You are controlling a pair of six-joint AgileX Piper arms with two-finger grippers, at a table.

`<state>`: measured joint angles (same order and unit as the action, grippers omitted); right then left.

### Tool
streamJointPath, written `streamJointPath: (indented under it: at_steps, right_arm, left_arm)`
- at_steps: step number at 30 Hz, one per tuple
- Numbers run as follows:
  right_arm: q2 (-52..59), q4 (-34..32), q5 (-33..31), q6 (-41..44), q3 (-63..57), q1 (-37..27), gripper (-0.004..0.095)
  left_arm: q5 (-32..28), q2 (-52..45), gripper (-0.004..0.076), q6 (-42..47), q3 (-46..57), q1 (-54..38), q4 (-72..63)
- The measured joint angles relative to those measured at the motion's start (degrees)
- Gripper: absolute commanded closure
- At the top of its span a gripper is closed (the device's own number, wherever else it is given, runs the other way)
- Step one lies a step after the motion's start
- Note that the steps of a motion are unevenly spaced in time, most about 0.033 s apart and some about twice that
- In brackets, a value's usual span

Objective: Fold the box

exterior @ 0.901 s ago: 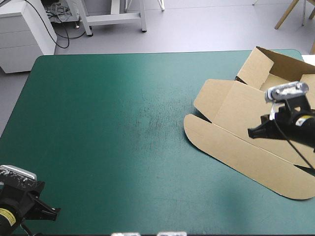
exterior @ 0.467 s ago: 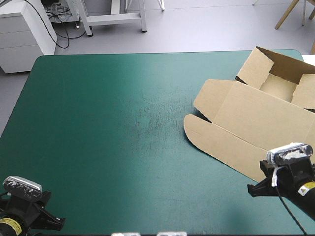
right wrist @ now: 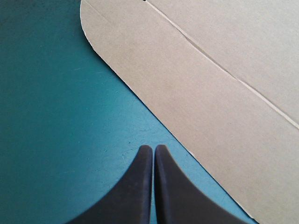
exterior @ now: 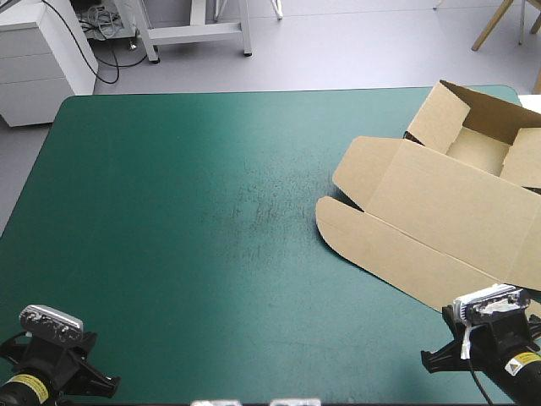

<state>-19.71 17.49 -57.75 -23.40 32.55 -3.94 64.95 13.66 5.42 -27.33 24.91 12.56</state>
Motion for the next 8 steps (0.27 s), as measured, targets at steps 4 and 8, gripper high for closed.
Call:
streamJointPath:
  at_steps: [4,8]
  right_arm:
    - [0.0,0.0,-0.1,0.1,-0.1,0.0,0.0912]
    - [0.0,0.0,-0.1,0.1,-0.1,0.0,0.0912]
  left_arm:
    - [0.0,0.0,0.0732,0.0,0.2,0.0,0.0]
    - [0.0,0.0,0.0732,0.0,0.3,0.0,0.0]
